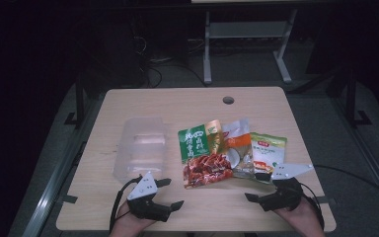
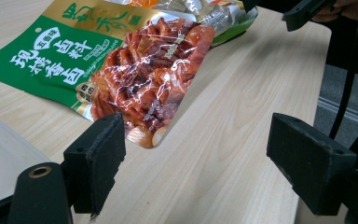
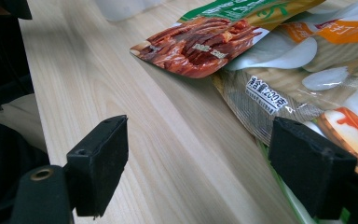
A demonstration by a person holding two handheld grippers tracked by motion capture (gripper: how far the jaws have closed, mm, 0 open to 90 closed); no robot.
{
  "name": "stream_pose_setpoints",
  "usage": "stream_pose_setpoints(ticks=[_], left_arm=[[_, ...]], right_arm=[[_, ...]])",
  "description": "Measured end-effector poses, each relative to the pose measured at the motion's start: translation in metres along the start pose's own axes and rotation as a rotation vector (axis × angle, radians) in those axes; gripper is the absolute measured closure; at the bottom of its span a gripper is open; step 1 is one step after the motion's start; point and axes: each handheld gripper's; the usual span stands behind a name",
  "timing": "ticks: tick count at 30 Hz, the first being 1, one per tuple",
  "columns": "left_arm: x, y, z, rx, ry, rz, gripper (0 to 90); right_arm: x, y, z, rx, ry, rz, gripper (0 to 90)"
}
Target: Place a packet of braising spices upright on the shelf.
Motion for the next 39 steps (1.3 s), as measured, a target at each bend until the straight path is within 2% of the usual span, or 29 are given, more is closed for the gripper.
stream_pose_setpoints(ticks=[7, 13, 17, 18, 19, 25, 26, 33, 34, 37, 39], left_arm=[[-0.002, 0.000, -0.001, -0.001, 0.008, 0.003, 19.6], [-0.003, -0.001, -0.001, 0.000, 0.012, 0.007, 20.3], [-0.004, -0.002, 0.000, -0.008, 0.014, 0.005, 21.6], [-0.004, -0.003, 0.000, -0.005, 0.009, 0.007, 21.6], [-0.004, -0.003, 0.000, -0.005, 0.009, 0.007, 21.6], [-0.005, -0.004, -0.002, -0.026, 0.021, -0.001, 23.3], [-0.005, -0.003, -0.003, -0.022, 0.025, 0.005, 23.4], [-0.003, -0.002, -0.004, -0.015, 0.020, 0.009, 23.4], [-0.003, -0.002, -0.004, -0.012, 0.018, 0.012, 23.4], [-0.003, -0.001, -0.004, -0.027, 0.023, 0.011, 23.4], [-0.004, -0.002, -0.004, -0.013, 0.013, 0.016, 23.4]], right_arm=[[-0.002, -0.002, 0.000, -0.002, -0.010, -0.008, 19.0], [-0.001, -0.001, -0.008, -0.003, -0.038, -0.014, 17.0], [-0.001, -0.003, -0.023, 0.016, -0.036, -0.017, 16.1], [-0.001, -0.005, -0.031, 0.023, -0.031, -0.018, 15.6], [-0.001, -0.005, -0.031, 0.023, -0.031, -0.018, 15.6], [-0.004, -0.015, -0.048, 0.026, -0.010, -0.032, 14.8], [-0.008, -0.022, -0.054, 0.020, -0.004, -0.047, 14.3], [-0.024, -0.043, -0.078, 0.031, 0.036, -0.082, 14.4], [-0.027, -0.045, -0.083, 0.021, 0.045, -0.088, 14.4], [-0.035, -0.052, -0.095, 0.037, 0.074, -0.094, 14.4], [-0.041, -0.058, -0.104, 0.046, 0.093, -0.097, 14.5]])
Point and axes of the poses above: each handheld gripper's, and its own axes: x roughly backward along the jaws, z roughly out of its underside, y roughly to its left, and after that the axes turned 13 degrees about x, right-handed
